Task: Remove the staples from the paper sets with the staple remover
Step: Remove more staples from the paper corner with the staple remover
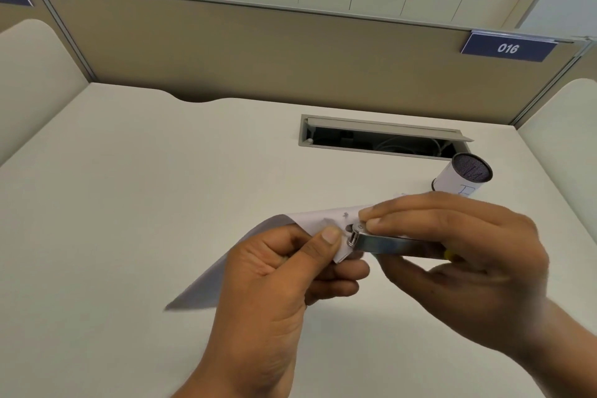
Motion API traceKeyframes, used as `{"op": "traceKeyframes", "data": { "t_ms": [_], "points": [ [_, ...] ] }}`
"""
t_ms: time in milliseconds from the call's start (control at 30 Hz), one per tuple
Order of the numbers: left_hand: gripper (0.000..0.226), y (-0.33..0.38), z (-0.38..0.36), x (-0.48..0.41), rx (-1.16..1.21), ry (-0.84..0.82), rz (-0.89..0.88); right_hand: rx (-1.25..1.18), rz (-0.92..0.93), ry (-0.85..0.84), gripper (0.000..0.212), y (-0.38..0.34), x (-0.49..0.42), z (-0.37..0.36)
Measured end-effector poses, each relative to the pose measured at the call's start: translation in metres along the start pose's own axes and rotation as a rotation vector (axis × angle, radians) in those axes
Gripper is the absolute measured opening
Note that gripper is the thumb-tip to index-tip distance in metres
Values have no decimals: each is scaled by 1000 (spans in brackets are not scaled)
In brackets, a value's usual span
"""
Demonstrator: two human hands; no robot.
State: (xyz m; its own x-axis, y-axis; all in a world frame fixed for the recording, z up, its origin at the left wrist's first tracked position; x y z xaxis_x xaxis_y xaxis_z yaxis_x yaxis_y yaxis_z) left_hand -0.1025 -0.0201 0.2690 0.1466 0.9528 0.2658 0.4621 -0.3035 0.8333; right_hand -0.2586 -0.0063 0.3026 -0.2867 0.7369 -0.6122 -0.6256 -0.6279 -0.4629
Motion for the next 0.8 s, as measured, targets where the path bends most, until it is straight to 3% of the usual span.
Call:
{"op": "traceKeyframes", "data": {
  "t_ms": [267,400,600,800],
  "points": [
    [20,4,20,-19,55,157,63,-163,-297,149,25,32,-22,5],
    [13,-4,28,-28,117,218,182,-116,-503,70,32,90,-34,-14],
    [6,-19,32,-47,174,276,299,-145,-855,-118,22,205,-30,-82],
    [10,-32,39,-76,118,293,298,-137,-984,-232,16,285,-15,-137]
  ]
}}
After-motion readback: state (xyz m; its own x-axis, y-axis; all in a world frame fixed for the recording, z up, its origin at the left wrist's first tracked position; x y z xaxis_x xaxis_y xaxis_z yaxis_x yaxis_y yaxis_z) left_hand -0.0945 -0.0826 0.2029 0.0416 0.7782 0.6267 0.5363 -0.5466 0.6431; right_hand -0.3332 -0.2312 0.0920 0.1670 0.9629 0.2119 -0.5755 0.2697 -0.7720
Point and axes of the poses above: each hand's wrist, its own x-axis away from the middle knuckle, its own z-axis out of the back of the hand, y = z × x, the point moved 4 cm from there along -x, towards the middle knuckle, and after that the axes turned 3 degrees about x, right-handed, at the moved point
